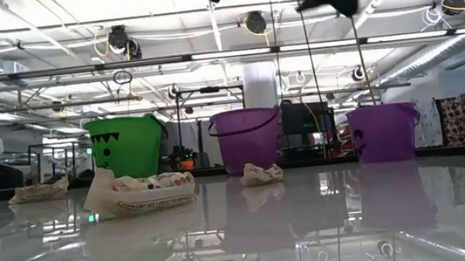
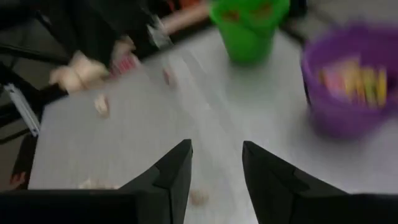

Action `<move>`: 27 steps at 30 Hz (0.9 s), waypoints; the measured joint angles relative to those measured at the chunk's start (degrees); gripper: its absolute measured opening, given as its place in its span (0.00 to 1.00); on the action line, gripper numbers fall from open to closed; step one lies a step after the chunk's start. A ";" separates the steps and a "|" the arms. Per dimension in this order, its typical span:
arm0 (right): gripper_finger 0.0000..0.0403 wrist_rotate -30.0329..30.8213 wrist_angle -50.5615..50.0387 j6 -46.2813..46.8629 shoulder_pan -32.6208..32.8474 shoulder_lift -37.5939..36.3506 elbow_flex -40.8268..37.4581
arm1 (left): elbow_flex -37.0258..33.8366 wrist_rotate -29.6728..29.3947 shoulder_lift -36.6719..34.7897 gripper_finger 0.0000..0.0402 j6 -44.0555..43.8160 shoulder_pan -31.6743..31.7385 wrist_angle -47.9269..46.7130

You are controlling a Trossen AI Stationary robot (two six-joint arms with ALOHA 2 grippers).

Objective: Sort candy by brand, put in halloween buckets
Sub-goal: Put the white candy pack in the right purple bucket

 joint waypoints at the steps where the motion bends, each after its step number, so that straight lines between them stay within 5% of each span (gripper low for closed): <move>1: 0.33 0.02 2.31 -2.79 0.00 0.17 0.00 | 0.02 0.33 -0.01 0.02 -0.08 0.04 0.76; 7: 0.33 -1.25 12.14 -20.54 0.58 1.25 0.03 | -0.02 0.46 0.58 0.02 -1.36 -0.21 0.78; 18: 0.33 -6.20 11.80 -42.95 3.79 4.37 0.00 | -0.02 -0.28 0.65 0.02 -3.16 -0.16 1.13; 27: 0.33 0.03 12.44 -48.79 4.83 4.47 0.00 | -0.02 -0.35 0.65 0.02 -3.20 -0.16 -0.11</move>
